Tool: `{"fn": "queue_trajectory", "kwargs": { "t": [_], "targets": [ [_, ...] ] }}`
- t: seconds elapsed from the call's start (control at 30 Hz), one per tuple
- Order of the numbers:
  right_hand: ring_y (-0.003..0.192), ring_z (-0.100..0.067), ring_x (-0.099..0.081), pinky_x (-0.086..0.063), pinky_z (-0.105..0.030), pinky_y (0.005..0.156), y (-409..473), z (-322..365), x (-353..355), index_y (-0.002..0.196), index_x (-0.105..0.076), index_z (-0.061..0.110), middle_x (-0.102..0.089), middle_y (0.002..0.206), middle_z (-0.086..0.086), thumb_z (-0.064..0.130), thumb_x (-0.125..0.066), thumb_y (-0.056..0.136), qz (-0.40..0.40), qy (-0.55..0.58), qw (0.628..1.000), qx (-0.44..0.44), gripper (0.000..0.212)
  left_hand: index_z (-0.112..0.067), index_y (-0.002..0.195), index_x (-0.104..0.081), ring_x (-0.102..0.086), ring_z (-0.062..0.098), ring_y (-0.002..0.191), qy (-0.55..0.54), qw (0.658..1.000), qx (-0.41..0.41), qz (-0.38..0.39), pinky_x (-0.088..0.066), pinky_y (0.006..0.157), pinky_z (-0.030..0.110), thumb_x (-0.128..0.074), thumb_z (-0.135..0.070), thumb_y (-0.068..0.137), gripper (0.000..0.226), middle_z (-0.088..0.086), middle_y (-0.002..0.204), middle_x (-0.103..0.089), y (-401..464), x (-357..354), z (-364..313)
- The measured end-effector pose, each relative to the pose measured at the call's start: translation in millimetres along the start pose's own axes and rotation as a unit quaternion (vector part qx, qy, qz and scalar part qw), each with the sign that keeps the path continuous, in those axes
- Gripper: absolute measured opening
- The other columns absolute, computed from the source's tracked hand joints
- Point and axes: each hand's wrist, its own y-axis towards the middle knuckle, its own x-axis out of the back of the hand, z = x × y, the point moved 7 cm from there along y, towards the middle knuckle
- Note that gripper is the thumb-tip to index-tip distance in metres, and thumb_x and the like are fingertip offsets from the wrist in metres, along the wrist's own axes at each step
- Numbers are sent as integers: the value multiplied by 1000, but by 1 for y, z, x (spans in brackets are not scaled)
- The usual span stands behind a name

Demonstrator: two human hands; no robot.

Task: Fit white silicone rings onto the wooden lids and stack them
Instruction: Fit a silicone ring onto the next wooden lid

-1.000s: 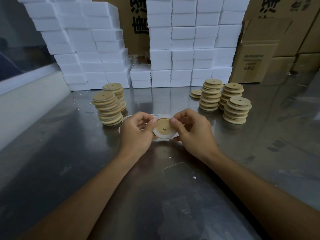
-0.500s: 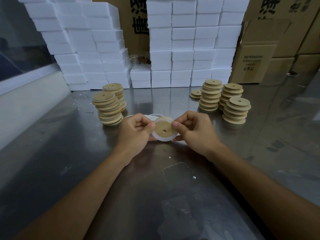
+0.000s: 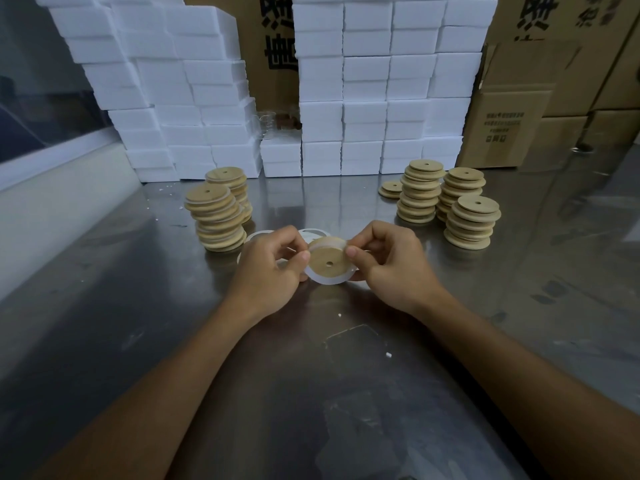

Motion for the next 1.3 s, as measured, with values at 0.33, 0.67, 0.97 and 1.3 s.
{"fn": "queue_trajectory", "kwargs": {
  "t": [0.33, 0.67, 0.97, 1.3],
  "targets": [
    [78, -11, -72, -61, -40, 69, -2, 11, 0, 81, -61, 15, -73, 85, 1, 3, -68, 88, 2, -99, 992, 76, 16, -10, 82, -65, -65, 11, 73, 109, 984, -131, -41, -58, 66, 38, -69, -7, 85, 6, -3, 79, -68, -7, 5, -20],
    [78, 0, -69, -60, -25, 71, -7, 19, -7, 84, -63, 15, -68, 80, 15, 6, -68, 88, 4, -117, 985, 129, 11, -4, 85, -69, -65, 14, 75, 105, 975, -188, -53, -55, 67, 34, -64, -13, 85, 11, 1, 81, -70, -7, 2, -34],
    [74, -13, -69, -60, -38, 71, -2, 4, -1, 86, -63, 15, -71, 82, 1, 15, -64, 93, -44, -32, 998, 28, 7, -26, 72, -55, -69, 2, 63, -24, 998, -7, -62, -54, 56, 19, -72, -4, 85, 31, -20, 70, -69, -1, -8, 6],
    [76, -9, -60, -47, -21, 66, -9, 25, -13, 91, -63, 10, -66, 80, 3, -1, -57, 91, 3, -104, 986, 130, 13, -34, 58, -58, -51, 3, 46, 56, 995, -50, 68, -35, 45, 14, -59, -63, 74, 33, -16, 50, -56, -9, -29, -4]
  ]
}}
